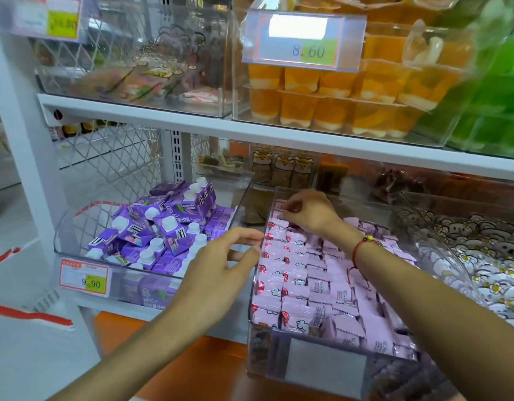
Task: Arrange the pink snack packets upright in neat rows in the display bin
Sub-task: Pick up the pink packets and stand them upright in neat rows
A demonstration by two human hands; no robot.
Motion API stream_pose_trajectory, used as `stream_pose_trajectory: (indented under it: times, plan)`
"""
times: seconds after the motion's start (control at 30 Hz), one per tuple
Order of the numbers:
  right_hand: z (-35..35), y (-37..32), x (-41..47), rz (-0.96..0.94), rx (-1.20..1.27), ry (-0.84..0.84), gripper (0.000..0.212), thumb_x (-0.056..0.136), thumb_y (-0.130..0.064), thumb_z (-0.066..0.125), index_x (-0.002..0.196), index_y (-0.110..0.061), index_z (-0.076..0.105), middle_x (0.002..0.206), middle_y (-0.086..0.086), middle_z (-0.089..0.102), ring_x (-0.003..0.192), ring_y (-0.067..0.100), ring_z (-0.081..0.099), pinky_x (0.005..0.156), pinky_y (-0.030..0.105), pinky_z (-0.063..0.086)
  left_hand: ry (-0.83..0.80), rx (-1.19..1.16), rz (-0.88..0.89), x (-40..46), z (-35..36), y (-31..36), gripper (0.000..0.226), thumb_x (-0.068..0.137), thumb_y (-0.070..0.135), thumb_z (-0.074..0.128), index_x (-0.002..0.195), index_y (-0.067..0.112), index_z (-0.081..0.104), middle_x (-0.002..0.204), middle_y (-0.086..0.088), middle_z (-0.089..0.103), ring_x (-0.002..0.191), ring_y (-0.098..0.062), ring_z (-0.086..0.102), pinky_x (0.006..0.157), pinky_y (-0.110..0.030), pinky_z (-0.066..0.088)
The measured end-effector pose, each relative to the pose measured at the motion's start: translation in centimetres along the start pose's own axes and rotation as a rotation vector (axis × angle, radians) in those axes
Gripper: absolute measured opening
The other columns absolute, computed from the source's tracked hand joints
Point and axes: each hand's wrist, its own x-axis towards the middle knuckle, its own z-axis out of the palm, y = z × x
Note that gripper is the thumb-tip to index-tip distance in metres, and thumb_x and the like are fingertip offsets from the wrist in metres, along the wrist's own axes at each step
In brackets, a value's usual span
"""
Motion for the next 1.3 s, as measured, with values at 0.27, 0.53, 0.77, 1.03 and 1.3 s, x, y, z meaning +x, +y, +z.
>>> stream_pose_trajectory:
  times: [0.27, 0.53, 0.77, 1.03, 1.3]
  plan:
    - [-1.9, -2.8, -2.0, 0.118, 0.547, 0.403, 0.014, 0.099, -0.015, 0.044, 0.112, -0.014, 0.047, 0.086, -0.004, 0.055, 0.068, 0.009, 0.058, 0.052, 0.019, 0.050, 0.010, 0.022, 0.035, 0.1, 0.0, -0.5, 0.022, 0.089, 0.020, 0.055, 0.103, 0.034, 0.063, 0.098, 0.016, 0.067, 0.073, 0.003, 0.059, 0.070, -0.025, 0.050]
    - [-4.9, -5.8, -10.8, 0.346, 1.297, 0.364, 0.029, 0.098, -0.022, 0.047, 0.116, 0.001, 0.052, 0.105, 0.012, 0.066, 0.082, 0.006, 0.068, 0.070, 0.013, 0.053, 0.179, 0.245, 0.497, -0.4, 0.0, -0.1, 0.055, 0.081, 0.032, 0.069, 0.129, 0.041, 0.044, 0.130, 0.023, 0.044, 0.119, 0.002, 0.047, 0.088, -0.020, 0.045]
    - [-5.9, -6.5, -13.8, 0.352, 1.259, -0.017, 0.029, 0.094, -0.035, 0.052, 0.096, -0.012, 0.070, 0.091, 0.001, 0.074, 0.084, 0.011, 0.071, 0.071, 0.021, 0.057, 0.191, -0.007, 0.426, -1.1, -0.2, 1.8, 0.020, 0.074, 0.036, 0.075, 0.094, 0.032, 0.072, 0.086, 0.016, 0.071, 0.072, 0.004, 0.062, 0.062, -0.013, 0.048]
    - [-5.7, -5.9, -14.3, -0.083, 0.609, 0.064, 0.027, 0.093, -0.042, 0.050, 0.116, -0.032, 0.060, 0.113, -0.021, 0.059, 0.105, -0.009, 0.051, 0.084, 0.006, 0.040, 0.196, -0.301, -0.064, -0.8, -0.3, 2.5, 0.022, 0.063, 0.054, 0.069, 0.050, 0.037, 0.070, 0.061, 0.013, 0.070, 0.052, -0.007, 0.068, 0.037, -0.011, 0.033]
    - [-4.6, -5.6, -13.5, -0.427, 0.009, 0.247, 0.036, 0.088, -0.038, 0.060, 0.118, -0.017, 0.060, 0.100, -0.004, 0.056, 0.089, 0.010, 0.044, 0.072, 0.026, 0.037, 0.239, -0.143, 0.199, -1.3, 0.2, 2.4, 0.044, 0.076, 0.065, 0.057, 0.092, 0.025, 0.066, 0.073, 0.017, 0.068, 0.065, 0.006, 0.058, 0.062, -0.008, 0.040]
